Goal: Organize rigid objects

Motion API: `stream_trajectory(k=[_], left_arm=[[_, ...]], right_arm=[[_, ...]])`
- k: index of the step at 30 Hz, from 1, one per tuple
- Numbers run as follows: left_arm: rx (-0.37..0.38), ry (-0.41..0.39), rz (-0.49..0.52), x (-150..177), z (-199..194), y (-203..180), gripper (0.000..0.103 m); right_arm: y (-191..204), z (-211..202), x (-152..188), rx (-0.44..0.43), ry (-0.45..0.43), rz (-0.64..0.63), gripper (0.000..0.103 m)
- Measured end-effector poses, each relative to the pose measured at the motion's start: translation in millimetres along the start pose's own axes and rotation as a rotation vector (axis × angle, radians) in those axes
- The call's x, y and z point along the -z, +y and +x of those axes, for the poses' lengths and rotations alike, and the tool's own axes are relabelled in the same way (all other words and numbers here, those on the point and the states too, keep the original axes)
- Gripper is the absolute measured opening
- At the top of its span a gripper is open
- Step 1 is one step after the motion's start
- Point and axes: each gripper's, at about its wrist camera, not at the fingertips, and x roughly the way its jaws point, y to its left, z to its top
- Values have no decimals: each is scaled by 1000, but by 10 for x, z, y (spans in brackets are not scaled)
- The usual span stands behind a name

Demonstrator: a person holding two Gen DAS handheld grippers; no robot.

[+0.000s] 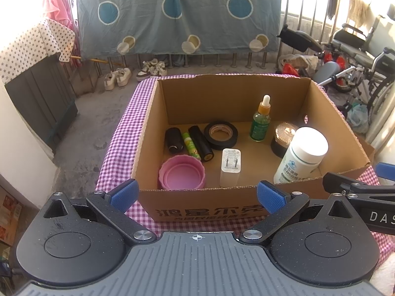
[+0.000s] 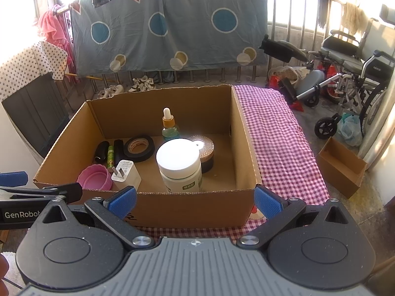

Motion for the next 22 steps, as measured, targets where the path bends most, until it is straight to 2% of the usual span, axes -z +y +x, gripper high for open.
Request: stream_trajectory(k=[22], left_arm=[[-2,-3,1,0,-27,-16,102]], right_arm=[[-5,-6,0,-1,-1,0,103]])
